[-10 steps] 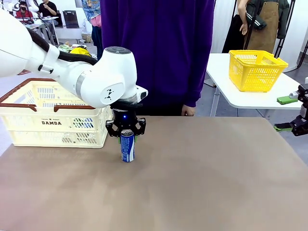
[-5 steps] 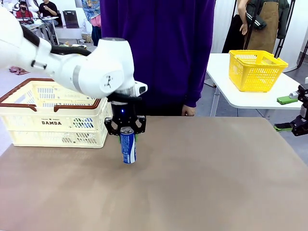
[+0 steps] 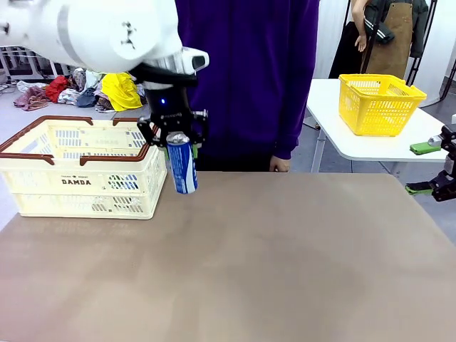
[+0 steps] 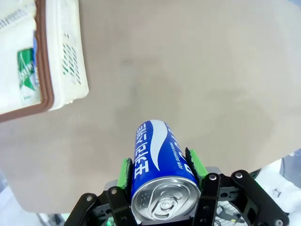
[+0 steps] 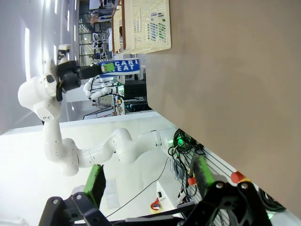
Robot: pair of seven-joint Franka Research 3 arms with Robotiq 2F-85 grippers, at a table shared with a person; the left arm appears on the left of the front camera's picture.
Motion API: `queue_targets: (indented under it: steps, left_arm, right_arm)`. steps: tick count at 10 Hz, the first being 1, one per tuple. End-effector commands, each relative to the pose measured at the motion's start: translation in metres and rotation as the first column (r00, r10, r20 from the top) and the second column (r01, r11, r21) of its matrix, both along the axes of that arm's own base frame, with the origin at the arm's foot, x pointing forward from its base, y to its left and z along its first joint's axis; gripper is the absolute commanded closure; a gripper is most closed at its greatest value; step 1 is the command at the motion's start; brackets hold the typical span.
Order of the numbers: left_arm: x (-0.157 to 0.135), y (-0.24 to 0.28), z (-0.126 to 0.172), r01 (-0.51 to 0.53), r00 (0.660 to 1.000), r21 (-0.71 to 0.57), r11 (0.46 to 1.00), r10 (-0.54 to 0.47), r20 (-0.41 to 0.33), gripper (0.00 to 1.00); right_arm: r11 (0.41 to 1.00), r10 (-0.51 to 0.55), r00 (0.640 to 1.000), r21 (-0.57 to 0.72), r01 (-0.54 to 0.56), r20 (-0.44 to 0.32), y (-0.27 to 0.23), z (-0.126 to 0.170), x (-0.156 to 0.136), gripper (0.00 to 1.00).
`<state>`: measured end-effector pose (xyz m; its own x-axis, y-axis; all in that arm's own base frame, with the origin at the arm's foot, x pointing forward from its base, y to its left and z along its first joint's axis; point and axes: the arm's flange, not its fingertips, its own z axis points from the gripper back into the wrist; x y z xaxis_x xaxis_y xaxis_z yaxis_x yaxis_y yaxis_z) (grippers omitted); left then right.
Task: Place the drinks into the Shopping basket.
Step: Pick up one drink and place it into the Shopping basket.
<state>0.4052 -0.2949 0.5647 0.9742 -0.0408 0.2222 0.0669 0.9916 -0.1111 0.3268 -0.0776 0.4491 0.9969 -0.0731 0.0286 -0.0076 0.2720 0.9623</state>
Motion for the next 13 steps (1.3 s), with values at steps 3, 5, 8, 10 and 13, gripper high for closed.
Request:
queue_targets:
  steps: [3, 5, 8, 10, 13]
  left_arm:
    - [-0.004, 0.003, 0.003, 0.006, 0.999, -0.005, 1.0, -0.006, 0.036, 1.0]
    - [-0.004, 0.003, 0.003, 0.006, 0.999, -0.005, 1.0, -0.006, 0.036, 1.0]
    - [-0.006, 0.003, -0.004, 0.006, 0.999, 0.001, 1.0, -0.006, 0.038, 1.0]
    - [0.011, 0.034, 0.036, -0.032, 0.995, 0.01, 0.999, 0.03, 0.095, 1.0]
    - [0.059, 0.134, 0.11, -0.095, 0.987, -0.011, 0.995, 0.096, 0.132, 1.0]
  right_arm:
    - [1.0, -0.004, 1.0, 0.012, 0.004, -0.009, 0.001, 0.003, 0.0, 0.0]
    - [1.0, -0.004, 1.0, 0.012, 0.004, -0.009, 0.001, 0.003, 0.0, 0.0]
    - [1.0, -0.004, 1.0, 0.012, 0.004, -0.009, 0.001, 0.003, 0.0, 0.0]
    - [1.0, -0.004, 1.0, 0.012, 0.004, -0.009, 0.001, 0.003, 0.0, 0.0]
    - [1.0, -0.004, 1.0, 0.012, 0.004, -0.009, 0.001, 0.003, 0.0, 0.0]
